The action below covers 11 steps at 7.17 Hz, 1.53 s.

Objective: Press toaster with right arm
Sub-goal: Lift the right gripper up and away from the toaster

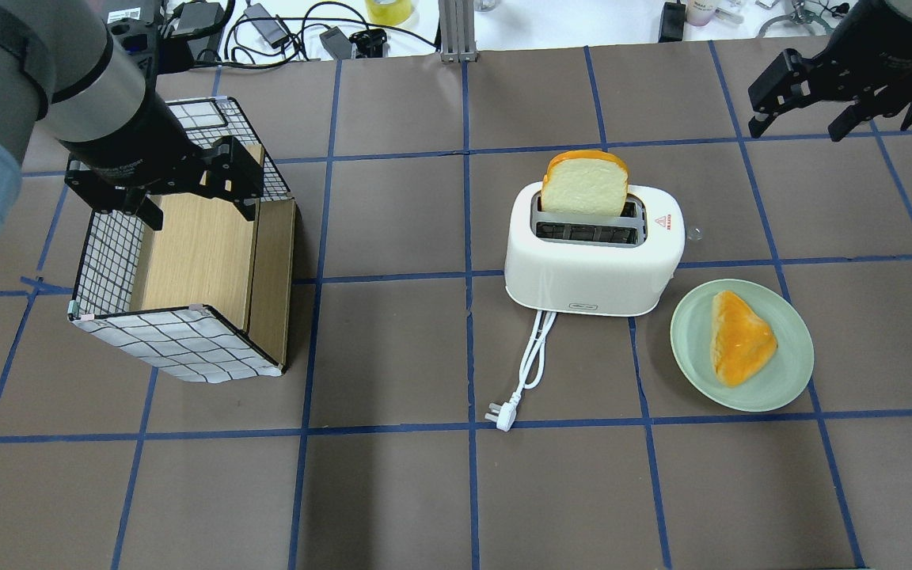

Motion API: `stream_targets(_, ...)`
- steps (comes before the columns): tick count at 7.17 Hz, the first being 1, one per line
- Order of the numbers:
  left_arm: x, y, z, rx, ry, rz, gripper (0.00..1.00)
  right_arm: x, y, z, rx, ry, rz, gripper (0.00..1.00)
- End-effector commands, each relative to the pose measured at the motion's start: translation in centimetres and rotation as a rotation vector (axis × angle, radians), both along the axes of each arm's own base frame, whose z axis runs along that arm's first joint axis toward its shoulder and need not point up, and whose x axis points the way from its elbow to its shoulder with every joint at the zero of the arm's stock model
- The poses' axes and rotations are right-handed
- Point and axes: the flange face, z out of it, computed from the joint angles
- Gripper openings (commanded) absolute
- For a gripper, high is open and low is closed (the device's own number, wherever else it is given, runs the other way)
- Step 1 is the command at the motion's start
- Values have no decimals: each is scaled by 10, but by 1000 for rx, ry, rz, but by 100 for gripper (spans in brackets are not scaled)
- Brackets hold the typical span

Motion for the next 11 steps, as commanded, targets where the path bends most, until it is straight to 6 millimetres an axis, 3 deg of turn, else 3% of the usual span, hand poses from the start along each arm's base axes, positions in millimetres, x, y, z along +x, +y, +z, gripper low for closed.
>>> stream_targets(1,0,0,0,0,1,0,100,60,1,15,-52,23,-31,100)
stream_targets(2,0,0,0,0,1,0,100,90,2,24,-70,21,-42,100)
stream_targets(3,0,0,0,0,1,0,100,106,2,31,-79,49,-37,100)
stream_targets(5,0,0,0,0,0,0,100,116,8,39,-80,67,-16,100)
stream_targets(7,0,0,0,0,1,0,100,125,18,27,22,48,-2,100)
stream_targets(8,0,0,0,0,1,0,100,149,21,23,32,53,-20,100)
stream_targets(9,0,0,0,0,1,0,100,159,18,22,12,51,-5,100)
stream_targets(11,0,0,0,0,1,0,100,157,16,22,2,65,66,100)
